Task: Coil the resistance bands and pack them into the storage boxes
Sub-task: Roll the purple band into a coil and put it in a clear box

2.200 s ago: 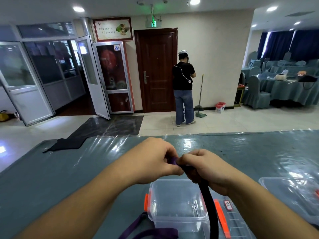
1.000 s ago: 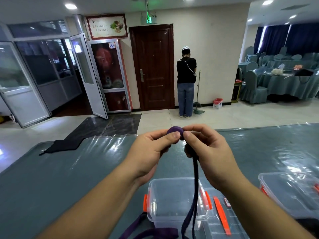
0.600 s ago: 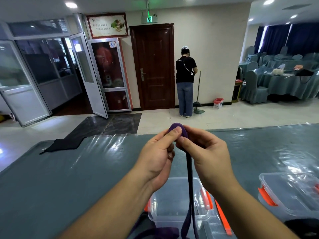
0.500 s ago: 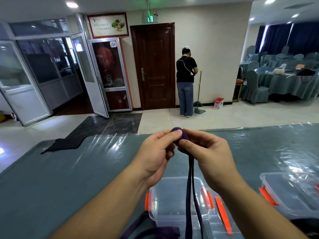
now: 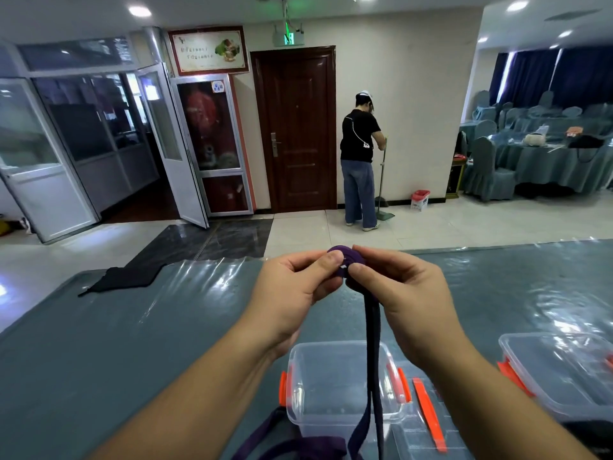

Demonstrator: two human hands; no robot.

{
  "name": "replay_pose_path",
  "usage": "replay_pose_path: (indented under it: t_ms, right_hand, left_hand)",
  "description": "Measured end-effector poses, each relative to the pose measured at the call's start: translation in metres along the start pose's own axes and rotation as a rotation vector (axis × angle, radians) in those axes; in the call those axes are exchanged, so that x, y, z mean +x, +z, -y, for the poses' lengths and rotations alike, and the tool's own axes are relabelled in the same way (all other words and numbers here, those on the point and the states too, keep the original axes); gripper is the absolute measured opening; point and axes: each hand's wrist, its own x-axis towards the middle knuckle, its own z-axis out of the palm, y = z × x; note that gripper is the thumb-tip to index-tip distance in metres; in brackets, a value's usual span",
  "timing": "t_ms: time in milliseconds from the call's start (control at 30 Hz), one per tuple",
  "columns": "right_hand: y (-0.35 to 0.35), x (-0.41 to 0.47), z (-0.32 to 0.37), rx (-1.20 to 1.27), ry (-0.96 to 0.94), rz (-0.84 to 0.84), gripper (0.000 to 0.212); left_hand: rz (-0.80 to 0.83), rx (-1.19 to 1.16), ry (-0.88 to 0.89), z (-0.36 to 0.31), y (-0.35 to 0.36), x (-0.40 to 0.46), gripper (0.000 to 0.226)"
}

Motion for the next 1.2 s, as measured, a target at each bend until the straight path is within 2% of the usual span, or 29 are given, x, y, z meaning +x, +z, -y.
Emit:
replay_pose_path:
  t_ms: [33,100,200,267,333,467,600,733,833,933,1000,1100,1200]
  right_hand:
    - [-0.001,0.0,0.001,0.003,0.009,0.005,0.026]
    - [-0.006,0.001,0.007,-0.061,0.034,0.053,0.026]
    - [-0.018,0.004,0.019,-0.41,0.04,0.257,0.025]
    - [-0.02,0.004,0.023,-0.519,0.066,0.349,0.027]
    - [-0.018,0.004,0.023,-0.447,0.063,0.293,0.026]
    - [-0.008,-0.001,0.013,-0.172,-0.012,0.082,0.027]
    - [-0.004,-0.008,0.008,-0.19,-0.033,0.042,0.031]
    - [-0.011,-0.005,0.019,-0.36,-0.025,0.125,0.03]
    - [-0.015,-0.005,0.032,-0.53,-0.001,0.25,0.029]
    - [-0.015,-0.006,0.037,-0.509,-0.021,0.236,0.023]
    - [-0.013,-0.008,0.032,-0.406,-0.06,0.166,0.021]
    - [-0.008,-0.013,0.02,-0.255,-0.074,0.073,0.033]
    - [-0.005,-0.015,0.013,-0.203,-0.058,0.031,0.037]
  left_hand:
    - [0.005,-0.003,-0.016,0.002,-0.001,0.0,0.018]
    - [0.071,0.153,-0.032,-0.002,-0.008,0.0,0.016]
    - [0.236,0.513,-0.053,-0.016,-0.021,-0.001,0.016]
    - [0.281,0.656,-0.052,-0.024,-0.025,-0.001,0.015]
    - [0.254,0.61,-0.022,-0.027,-0.025,-0.001,0.014]
    - [0.135,0.331,0.063,-0.018,-0.017,-0.004,0.019]
    - [0.084,0.172,0.071,-0.008,-0.009,-0.008,0.016]
    - [0.127,0.252,0.04,-0.01,-0.012,-0.01,0.018]
    - [0.25,0.494,0.023,-0.021,-0.018,-0.009,0.022]
    - [0.254,0.61,0.066,-0.028,-0.022,-0.006,0.018]
    - [0.228,0.474,0.068,-0.025,-0.019,-0.006,0.024]
    - [0.165,0.157,0.042,-0.012,-0.01,-0.007,0.036]
    - [0.128,0.078,0.028,-0.002,-0.003,-0.011,0.029]
